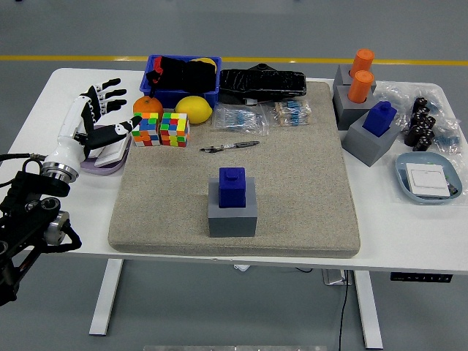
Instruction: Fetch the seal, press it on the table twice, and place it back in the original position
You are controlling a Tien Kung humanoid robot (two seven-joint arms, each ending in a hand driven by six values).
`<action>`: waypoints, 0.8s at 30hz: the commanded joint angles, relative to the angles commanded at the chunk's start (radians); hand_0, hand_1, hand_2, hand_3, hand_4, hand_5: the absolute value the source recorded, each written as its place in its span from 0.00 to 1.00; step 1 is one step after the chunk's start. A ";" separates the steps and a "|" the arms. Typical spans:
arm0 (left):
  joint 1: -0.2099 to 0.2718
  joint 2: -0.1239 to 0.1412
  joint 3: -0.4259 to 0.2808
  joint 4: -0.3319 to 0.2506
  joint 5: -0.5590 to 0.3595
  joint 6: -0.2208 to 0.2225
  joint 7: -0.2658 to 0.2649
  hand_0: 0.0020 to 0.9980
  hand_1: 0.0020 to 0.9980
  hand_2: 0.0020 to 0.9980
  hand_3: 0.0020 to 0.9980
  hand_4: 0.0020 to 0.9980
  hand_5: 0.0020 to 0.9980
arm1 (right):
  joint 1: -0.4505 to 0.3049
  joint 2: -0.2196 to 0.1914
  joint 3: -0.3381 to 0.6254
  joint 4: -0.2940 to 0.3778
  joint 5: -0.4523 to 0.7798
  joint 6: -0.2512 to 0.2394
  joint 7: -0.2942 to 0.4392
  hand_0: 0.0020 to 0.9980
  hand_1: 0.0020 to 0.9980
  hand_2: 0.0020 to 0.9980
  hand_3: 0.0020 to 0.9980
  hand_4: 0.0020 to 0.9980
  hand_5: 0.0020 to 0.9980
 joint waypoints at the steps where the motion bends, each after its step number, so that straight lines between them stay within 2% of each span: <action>1: 0.000 0.000 0.000 0.000 -0.001 0.000 0.000 0.74 0.71 0.76 0.81 0.86 0.00 | 0.000 0.000 0.000 0.000 0.001 0.000 0.000 0.79 0.70 0.67 0.64 0.80 0.45; 24: -0.005 0.000 -0.013 -0.002 -0.011 0.002 -0.005 0.74 0.70 0.76 0.82 0.86 0.00 | 0.002 0.007 0.015 0.001 -0.003 -0.002 -0.002 0.79 0.70 0.67 0.64 0.79 0.45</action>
